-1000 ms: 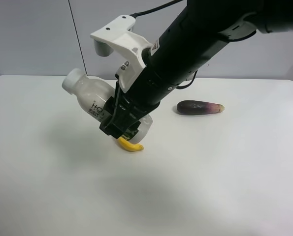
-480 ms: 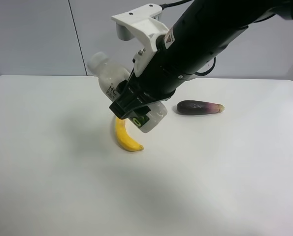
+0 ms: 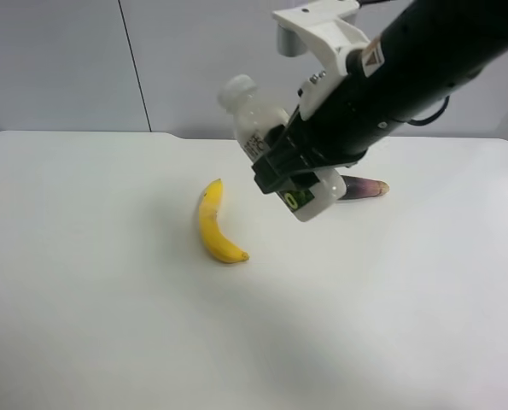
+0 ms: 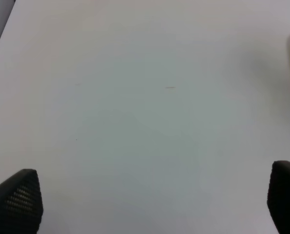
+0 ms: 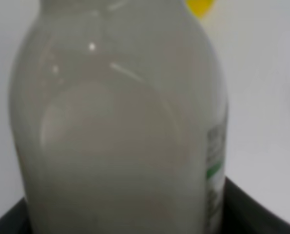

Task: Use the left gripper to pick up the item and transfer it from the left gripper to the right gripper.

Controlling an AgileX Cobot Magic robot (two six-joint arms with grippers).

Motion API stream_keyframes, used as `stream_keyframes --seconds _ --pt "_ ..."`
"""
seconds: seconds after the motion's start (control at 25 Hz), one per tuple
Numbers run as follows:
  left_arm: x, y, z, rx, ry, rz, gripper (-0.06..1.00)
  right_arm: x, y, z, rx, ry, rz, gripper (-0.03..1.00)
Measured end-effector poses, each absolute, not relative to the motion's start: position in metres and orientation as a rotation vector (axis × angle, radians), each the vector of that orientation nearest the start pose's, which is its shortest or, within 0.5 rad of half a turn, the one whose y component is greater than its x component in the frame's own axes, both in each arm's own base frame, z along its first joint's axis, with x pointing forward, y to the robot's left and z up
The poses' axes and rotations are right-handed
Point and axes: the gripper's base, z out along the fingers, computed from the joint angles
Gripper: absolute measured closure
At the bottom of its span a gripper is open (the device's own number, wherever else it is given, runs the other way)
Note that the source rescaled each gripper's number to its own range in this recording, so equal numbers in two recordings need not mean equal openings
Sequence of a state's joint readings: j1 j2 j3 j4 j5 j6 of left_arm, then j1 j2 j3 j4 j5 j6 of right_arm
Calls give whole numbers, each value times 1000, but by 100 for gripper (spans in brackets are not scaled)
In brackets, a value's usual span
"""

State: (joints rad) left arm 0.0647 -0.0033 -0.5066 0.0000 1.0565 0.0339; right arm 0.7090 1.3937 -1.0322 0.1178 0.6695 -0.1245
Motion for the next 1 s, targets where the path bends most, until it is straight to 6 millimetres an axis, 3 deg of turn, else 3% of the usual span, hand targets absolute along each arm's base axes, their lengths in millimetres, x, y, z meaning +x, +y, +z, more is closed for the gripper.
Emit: stream_keyframes --seconds 0.68,1.0 --pt "-6 0 279 -31 2031 62 11 242 88 234 -563 2575 207 97" --pt "-6 0 279 -31 2031 62 11 259 70 197 -519 2713 175 97"
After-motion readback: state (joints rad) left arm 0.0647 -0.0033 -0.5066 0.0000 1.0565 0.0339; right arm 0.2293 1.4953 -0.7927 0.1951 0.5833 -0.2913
